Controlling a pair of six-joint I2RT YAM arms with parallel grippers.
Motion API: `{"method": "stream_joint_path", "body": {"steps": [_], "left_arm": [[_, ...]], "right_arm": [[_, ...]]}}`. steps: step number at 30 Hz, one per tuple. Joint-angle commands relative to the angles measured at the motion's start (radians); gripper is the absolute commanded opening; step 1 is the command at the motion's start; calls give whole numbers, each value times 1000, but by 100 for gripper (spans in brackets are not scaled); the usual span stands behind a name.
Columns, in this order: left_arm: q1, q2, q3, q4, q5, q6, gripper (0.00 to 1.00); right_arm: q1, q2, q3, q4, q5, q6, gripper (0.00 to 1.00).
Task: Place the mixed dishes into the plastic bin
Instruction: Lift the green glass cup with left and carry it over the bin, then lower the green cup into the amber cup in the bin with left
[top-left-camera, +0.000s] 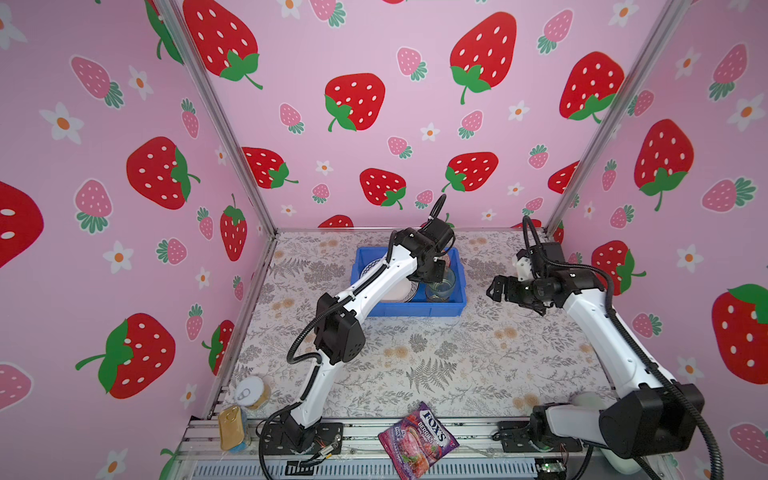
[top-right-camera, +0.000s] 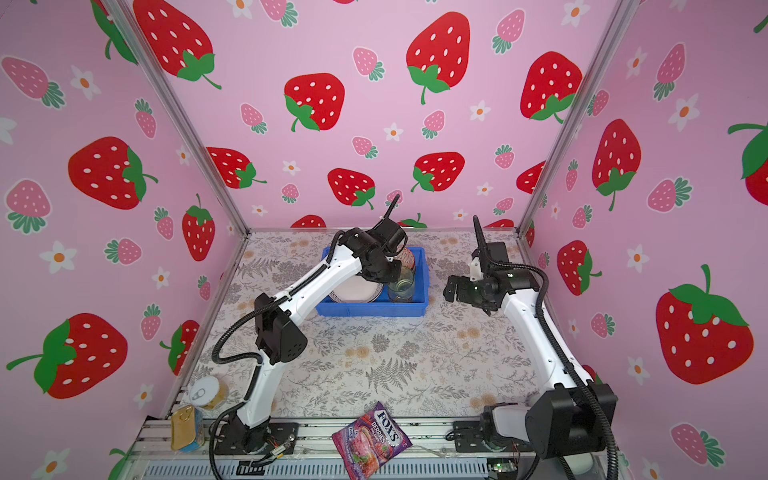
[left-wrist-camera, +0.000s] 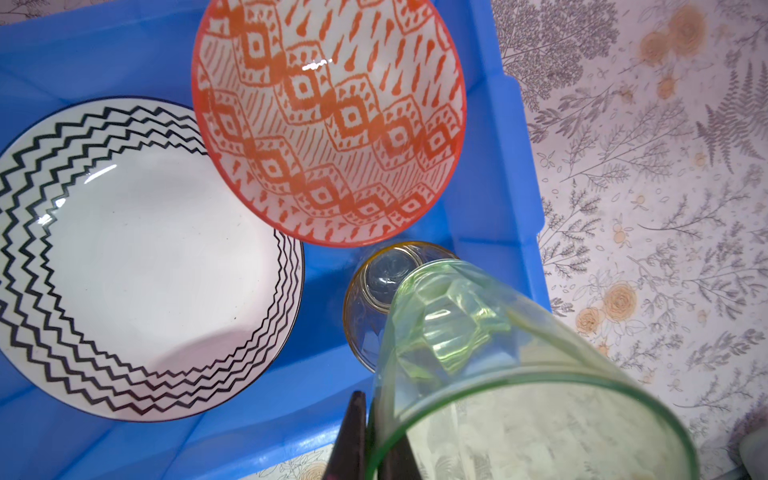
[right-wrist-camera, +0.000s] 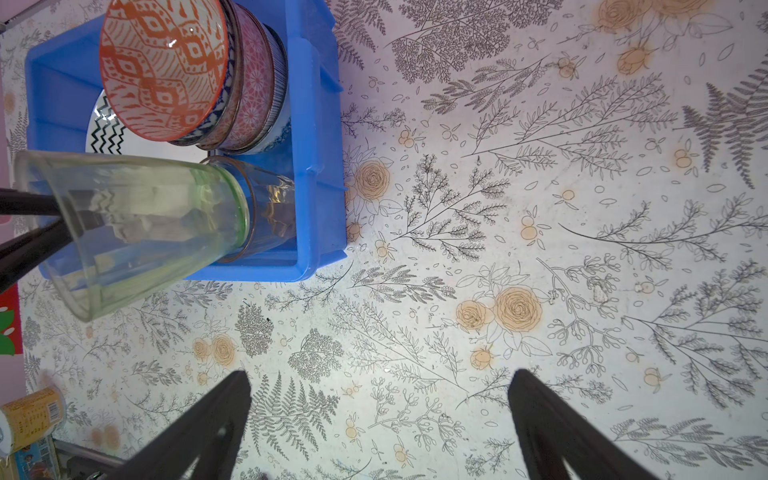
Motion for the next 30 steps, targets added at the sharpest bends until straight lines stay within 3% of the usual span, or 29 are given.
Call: {"method": "stream_joint_path", "body": {"steps": [1,30], "left_arm": [[-2,1,53,-19,-30,7,0],[-3,61,108,-68,-81,21,0]], "right_arm": [[-12,-13,-10,-12,-7,-27,99],[-67,20,-47,32,-61,-80,99]]}}
